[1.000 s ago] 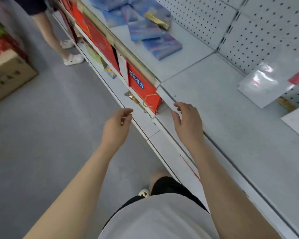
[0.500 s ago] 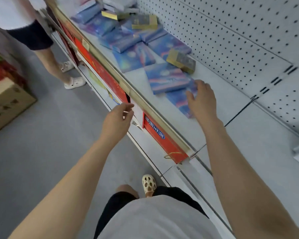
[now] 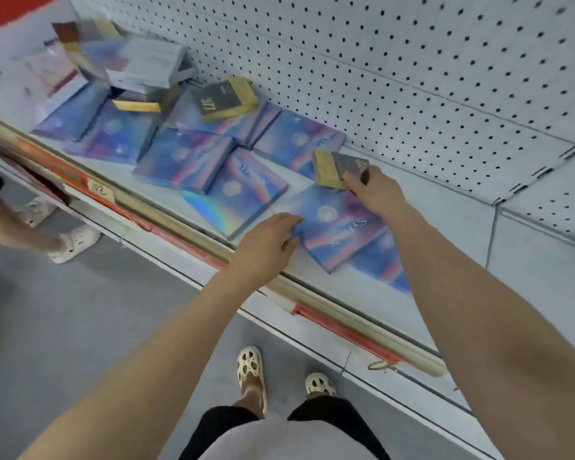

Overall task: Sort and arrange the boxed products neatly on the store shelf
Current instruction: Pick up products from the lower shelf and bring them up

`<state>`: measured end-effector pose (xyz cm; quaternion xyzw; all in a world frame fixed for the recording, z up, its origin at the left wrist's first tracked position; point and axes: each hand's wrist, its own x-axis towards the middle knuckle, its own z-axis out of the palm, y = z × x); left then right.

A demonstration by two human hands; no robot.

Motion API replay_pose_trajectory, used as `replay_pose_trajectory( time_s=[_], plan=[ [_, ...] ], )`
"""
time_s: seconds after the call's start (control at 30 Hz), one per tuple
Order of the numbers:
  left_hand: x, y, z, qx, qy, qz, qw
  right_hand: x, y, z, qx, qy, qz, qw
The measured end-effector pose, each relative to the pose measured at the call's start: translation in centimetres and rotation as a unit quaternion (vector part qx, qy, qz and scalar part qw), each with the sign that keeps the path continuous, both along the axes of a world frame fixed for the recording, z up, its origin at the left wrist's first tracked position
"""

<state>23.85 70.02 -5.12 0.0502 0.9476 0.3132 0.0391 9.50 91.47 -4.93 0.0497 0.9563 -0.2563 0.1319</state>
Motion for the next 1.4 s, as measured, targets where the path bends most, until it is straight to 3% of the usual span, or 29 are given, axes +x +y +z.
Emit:
replay_pose_trajectory(
  time_s=[0.1, 0.23, 0.4, 0.5, 0.6, 0.77, 0.87, 1.0, 1.13, 1.23, 1.4],
  plan=[
    [-2.2, -0.5, -0.6, -0.027, -0.007, -0.083, 0.996, 0.2, -0.6, -0.3, -0.139, 0.045, -0.092, 0.985],
    [-3.6, -0.8, -1.3, -0.053, 0.038, -0.115, 0.991, 0.9, -0.5, 1.0, -0.318, 0.106, -0.231, 0.913],
    [-5.1, -0.4, -0.7, -0.105, 0.047, -0.126, 0.985, 4.8, 3.2, 2.6, -0.357, 0.201, -0.359, 0.838],
    [-6.3, 1.2, -0.2, -0.126, 0.032, -0.179, 0.975, 8.5, 5.3, 2.8, -0.354, 0.222, -0.396, 0.817],
    [-7.7, 3.1, 0.3, -0.144, -0.039, -0.198, 0.969, 11.4, 6.5, 2.7, -0.318, 0.244, -0.409, 0.82],
    [-9.5, 5.5, 0.7, -0.214, -0.102, -0.187, 0.953, 13.9, 8.0, 2.4, -0.179, 0.235, -0.388, 0.873],
    [-9.1, 7.0, 0.7, -0.259, -0.087, -0.152, 0.95, 14.6, 8.6, 1.8, -0.134, 0.212, -0.368, 0.895],
    [-8.6, 8.0, -0.2, -0.25, 0.006, -0.164, 0.954, 15.0, 9.1, 1.4, -0.161, 0.182, -0.355, 0.903],
    [-9.5, 8.0, 0.2, -0.228, -0.003, -0.155, 0.961, 15.0, 9.8, 1.3, -0.197, 0.167, -0.353, 0.899],
    [-9.5, 7.6, 0.9, -0.215, -0.071, -0.119, 0.967, 15.0, 10.2, 1.0, -0.197, 0.156, -0.359, 0.899],
    [-8.9, 6.8, 1.6, -0.12, -0.086, -0.076, 0.986, 15.2, 10.5, 0.8, -0.22, 0.161, -0.372, 0.887]
  ],
)
